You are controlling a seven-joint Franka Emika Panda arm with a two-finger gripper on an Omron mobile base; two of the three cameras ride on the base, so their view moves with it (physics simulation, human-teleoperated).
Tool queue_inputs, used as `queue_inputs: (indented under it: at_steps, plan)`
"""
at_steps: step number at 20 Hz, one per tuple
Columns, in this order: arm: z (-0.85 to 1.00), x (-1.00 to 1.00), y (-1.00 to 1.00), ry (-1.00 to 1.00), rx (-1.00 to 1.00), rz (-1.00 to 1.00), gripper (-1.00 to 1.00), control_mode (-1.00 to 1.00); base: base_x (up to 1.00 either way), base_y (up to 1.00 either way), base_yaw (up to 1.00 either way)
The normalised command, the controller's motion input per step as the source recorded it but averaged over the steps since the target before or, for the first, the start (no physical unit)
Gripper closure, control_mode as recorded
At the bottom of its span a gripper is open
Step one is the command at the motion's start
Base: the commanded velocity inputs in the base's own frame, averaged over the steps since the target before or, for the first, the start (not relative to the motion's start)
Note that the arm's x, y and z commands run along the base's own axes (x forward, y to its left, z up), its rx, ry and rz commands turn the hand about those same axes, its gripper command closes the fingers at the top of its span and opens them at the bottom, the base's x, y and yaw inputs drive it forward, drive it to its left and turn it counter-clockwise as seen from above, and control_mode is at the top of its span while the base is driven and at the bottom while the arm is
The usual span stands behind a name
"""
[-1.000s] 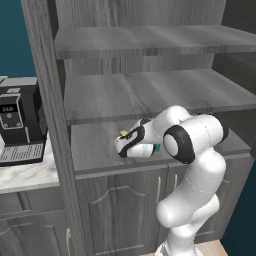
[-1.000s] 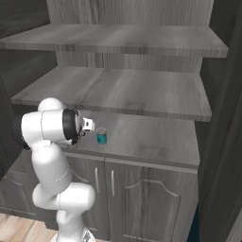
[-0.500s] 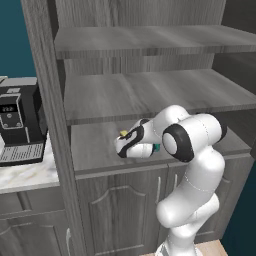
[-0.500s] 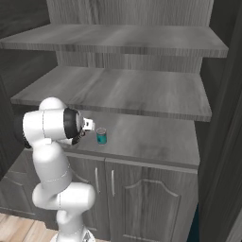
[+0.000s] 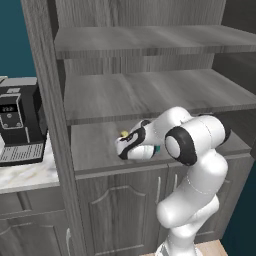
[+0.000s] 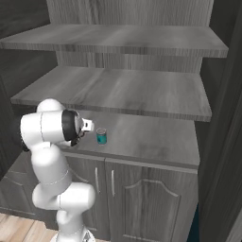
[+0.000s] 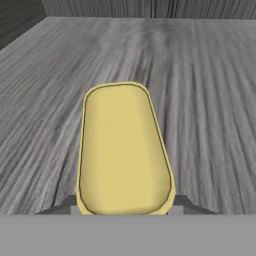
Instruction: Restock the canned food cabinet by taking the new fresh canned food from the counter and placing it in the cabinet. Then, take the old canned food from the cabinet and place it on the counter.
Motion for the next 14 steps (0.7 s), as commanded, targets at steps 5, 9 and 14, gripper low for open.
queue_inputs:
  at_steps: [5,9,14]
  plan:
    - [0.49,-0.74,-0.04,-0.12,0.0,0.0,1.0,-1.0,0.0,0.0,0.0]
    - [0.76,-0.93,-0.09,-0.1,0.0,0.0,1.0,-1.0,0.0,0.0,0.0]
    - [0.89,-1.0,-0.21,-0.01,0.0,0.0,1.0,-1.0,0.0,0.0,0.0]
